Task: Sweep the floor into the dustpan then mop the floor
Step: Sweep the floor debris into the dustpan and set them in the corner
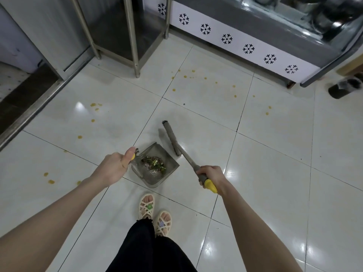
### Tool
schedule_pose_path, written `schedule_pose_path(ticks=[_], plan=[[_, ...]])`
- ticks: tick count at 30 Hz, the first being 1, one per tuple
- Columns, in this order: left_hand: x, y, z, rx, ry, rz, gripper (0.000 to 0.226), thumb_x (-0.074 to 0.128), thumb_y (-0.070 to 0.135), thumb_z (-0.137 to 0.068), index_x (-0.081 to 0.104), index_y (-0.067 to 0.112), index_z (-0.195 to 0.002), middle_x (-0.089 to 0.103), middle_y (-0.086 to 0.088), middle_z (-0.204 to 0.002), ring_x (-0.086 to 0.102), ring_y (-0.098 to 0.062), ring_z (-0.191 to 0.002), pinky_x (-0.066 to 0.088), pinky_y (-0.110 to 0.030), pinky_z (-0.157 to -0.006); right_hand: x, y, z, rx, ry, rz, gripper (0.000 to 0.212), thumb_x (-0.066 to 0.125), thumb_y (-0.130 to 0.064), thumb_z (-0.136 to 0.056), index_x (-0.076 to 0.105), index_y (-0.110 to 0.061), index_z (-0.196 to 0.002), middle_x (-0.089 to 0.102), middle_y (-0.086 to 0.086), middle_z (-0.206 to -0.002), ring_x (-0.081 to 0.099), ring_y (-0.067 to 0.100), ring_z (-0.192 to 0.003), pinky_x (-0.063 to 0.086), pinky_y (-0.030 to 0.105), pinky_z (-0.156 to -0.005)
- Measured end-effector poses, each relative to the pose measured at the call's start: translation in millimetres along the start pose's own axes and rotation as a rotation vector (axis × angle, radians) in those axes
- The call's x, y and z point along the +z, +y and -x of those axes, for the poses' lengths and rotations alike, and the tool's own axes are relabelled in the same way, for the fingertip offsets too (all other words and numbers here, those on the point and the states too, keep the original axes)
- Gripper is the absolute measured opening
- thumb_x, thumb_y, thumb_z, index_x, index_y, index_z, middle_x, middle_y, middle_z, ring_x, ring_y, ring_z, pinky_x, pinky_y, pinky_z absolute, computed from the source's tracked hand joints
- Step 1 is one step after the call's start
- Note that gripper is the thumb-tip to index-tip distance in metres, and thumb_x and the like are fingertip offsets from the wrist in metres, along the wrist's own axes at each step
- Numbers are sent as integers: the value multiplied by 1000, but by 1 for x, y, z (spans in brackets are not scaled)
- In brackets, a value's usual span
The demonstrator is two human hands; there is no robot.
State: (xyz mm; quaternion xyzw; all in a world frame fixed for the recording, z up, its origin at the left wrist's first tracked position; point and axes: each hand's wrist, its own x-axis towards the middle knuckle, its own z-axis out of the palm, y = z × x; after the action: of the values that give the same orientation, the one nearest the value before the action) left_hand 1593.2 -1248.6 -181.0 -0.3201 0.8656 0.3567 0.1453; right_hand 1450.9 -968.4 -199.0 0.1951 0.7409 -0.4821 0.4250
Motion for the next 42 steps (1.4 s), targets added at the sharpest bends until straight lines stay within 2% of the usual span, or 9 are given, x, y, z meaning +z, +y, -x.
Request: schedule_pose_path(ticks=[8, 15, 21, 25, 33, 38, 42], plan=[[1, -15, 10, -50, 26, 33, 71, 19, 64, -93, 39, 8, -55, 41, -9, -53, 37, -25, -52, 34, -31, -54, 20, 21, 5, 38, -47, 23, 7, 59, 4, -79, 65, 5, -81, 52, 13, -61, 49, 23, -44, 42, 21, -40], [4, -22, 22, -7, 23, 53, 73, 19, 68, -90, 41, 7, -57, 44, -10, -54, 40, -26, -55, 37, -32, -57, 12, 32, 36, 47, -48, -17, 8, 62, 2, -77, 66, 6, -82, 51, 12, -60, 49, 22, -42, 39, 21, -41], [9, -29, 33, 49, -5, 65, 81, 15, 79, -78, 46, 7, -56, 49, -8, -54, 45, -26, -56, 39, -31, -59, 6, 28, 55, 16, -18, -38, 14, 64, 0, -77, 67, 7, -89, 55, 13, -59, 52, 19, -40, 40, 20, -41], [11, -17, 39, 109, -1, 66, 88, 9, 85, -66, 47, 6, -55, 55, -13, -56, 50, -28, -59, 43, -36, -66, 7, 33, 73, -20, 13, -6, 11, 63, 1, -76, 65, 7, -85, 51, 13, -56, 50, 20, -37, 37, 20, -39], [-11, 17, 38, 216, 68, 98, 88, 10, 83, -68, 50, 5, -58, 52, -15, -58, 50, -29, -59, 48, -39, -69, 2, 28, 101, -109, 90, -25, 4, 61, 3, -77, 61, 5, -80, 50, 14, -59, 49, 20, -35, 37, 19, -37], [-20, 43, 38, 275, 94, 110, 86, 11, 83, -70, 48, 7, -57, 50, -13, -54, 46, -26, -51, 47, -38, -61, -6, 21, 114, -158, 163, -106, 5, 62, 3, -76, 64, 5, -72, 51, 13, -55, 49, 20, -36, 37, 19, -37], [-22, 67, 36, 323, 97, 97, 85, 10, 84, -69, 46, 7, -56, 51, -12, -55, 47, -27, -52, 47, -39, -63, -10, 13, 121, -199, 204, -147, 5, 62, 4, -76, 63, 5, -70, 50, 13, -54, 48, 21, -35, 37, 21, -36]])
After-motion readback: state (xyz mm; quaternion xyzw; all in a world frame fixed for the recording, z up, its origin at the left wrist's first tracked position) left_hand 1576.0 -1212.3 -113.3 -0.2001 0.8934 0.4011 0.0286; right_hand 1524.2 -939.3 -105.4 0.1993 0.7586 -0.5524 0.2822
